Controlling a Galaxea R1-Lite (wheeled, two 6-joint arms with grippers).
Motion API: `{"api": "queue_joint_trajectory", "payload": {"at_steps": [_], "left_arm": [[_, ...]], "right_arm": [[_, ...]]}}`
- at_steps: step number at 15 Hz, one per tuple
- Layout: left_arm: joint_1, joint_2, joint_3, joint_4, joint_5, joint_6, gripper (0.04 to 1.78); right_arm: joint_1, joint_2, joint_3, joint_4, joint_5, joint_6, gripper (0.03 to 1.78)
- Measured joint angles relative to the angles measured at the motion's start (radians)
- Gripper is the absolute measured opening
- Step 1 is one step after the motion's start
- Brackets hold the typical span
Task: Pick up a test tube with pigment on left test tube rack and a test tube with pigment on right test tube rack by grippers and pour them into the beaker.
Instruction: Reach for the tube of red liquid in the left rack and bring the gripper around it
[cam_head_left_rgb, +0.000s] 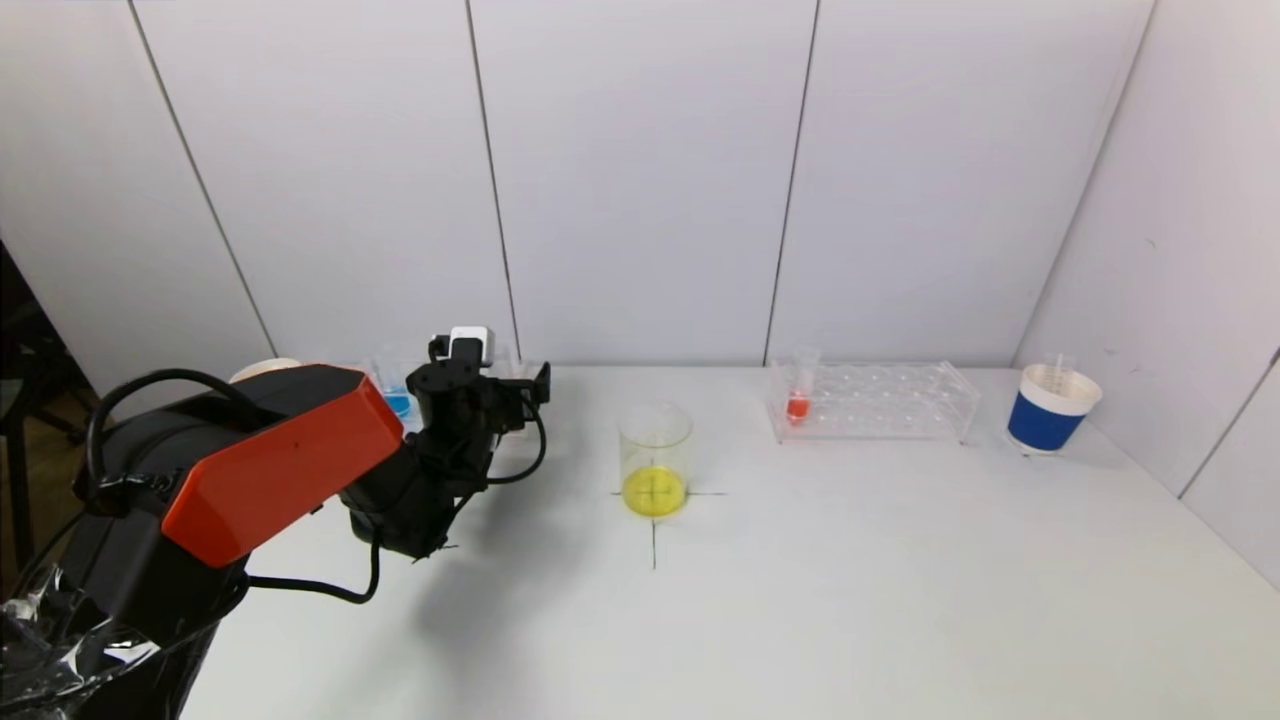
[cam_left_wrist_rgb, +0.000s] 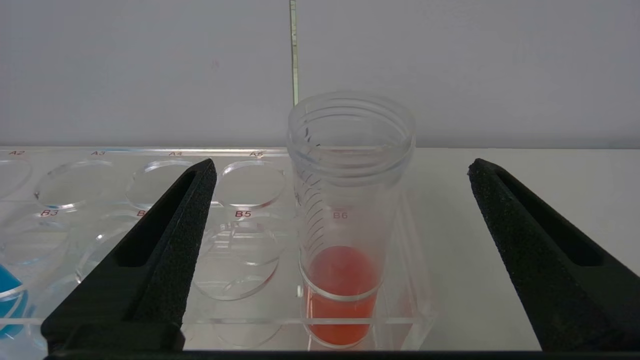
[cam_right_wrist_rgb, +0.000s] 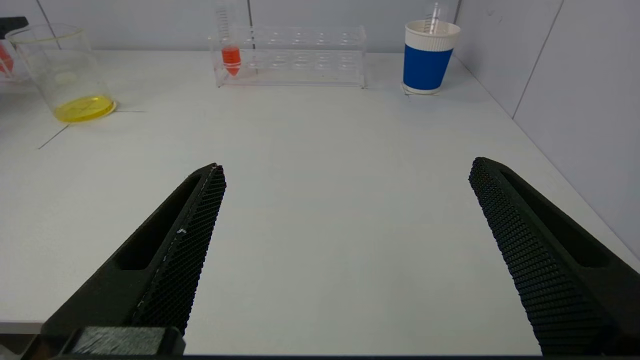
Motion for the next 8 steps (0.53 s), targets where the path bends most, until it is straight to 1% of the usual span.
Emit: {"api": "queue_joint_trajectory", "payload": {"at_steps": [8], "left_arm": [[0.000, 0.001, 0.000, 0.000, 0.000, 0.001, 1.76]], "right_arm": [[0.000, 0.000, 0.000, 0.000, 0.000, 0.000, 1.77]]}}
